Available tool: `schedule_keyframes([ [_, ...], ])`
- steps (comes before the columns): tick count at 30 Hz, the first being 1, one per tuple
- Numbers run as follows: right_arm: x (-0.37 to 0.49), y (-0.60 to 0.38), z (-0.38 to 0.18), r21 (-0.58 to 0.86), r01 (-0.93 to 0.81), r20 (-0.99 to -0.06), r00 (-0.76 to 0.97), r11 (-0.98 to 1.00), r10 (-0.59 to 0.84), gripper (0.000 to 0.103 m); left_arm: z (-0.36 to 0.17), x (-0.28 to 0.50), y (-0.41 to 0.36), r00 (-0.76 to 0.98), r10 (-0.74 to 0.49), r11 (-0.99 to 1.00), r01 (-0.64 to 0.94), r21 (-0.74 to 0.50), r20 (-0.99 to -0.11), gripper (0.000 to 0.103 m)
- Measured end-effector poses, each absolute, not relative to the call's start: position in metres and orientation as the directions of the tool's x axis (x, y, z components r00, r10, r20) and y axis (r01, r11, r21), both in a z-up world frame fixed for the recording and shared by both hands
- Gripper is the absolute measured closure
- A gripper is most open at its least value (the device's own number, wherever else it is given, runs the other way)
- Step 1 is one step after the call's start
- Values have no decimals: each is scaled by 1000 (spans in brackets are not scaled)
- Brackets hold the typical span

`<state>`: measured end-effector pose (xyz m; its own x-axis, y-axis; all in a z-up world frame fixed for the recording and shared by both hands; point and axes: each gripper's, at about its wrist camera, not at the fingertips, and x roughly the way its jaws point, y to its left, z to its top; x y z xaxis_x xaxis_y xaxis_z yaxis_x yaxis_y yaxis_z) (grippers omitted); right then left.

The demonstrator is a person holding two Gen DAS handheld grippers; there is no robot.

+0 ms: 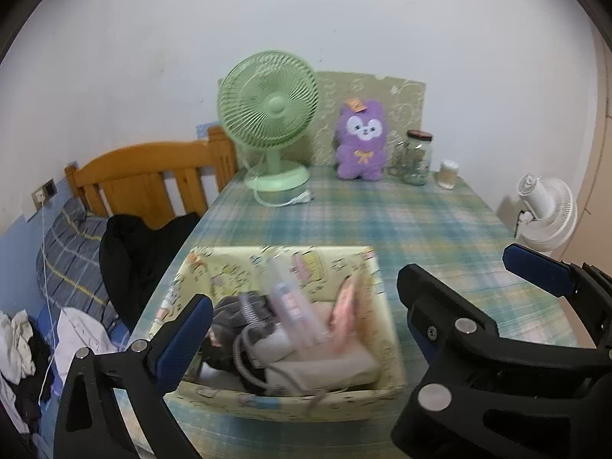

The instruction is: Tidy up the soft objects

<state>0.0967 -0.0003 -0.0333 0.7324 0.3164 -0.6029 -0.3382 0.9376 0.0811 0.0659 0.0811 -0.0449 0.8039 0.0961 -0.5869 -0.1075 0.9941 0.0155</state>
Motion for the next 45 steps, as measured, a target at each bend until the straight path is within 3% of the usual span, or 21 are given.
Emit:
schedule_keyframes([
  [12,73,-65,2,69,-252,-501,828,965,252,3,-13,50,26,843,65,998,-59,28,-534,0],
  [27,43,-148,34,66,-104,-389,913,992,122,3,20,28,-17,887,63,998,-49,43,-457,0],
  [45,19,-189,49,87,-34,-352,934,996,63,3,44,0,-11,916,91,995,-98,3,-391,0],
])
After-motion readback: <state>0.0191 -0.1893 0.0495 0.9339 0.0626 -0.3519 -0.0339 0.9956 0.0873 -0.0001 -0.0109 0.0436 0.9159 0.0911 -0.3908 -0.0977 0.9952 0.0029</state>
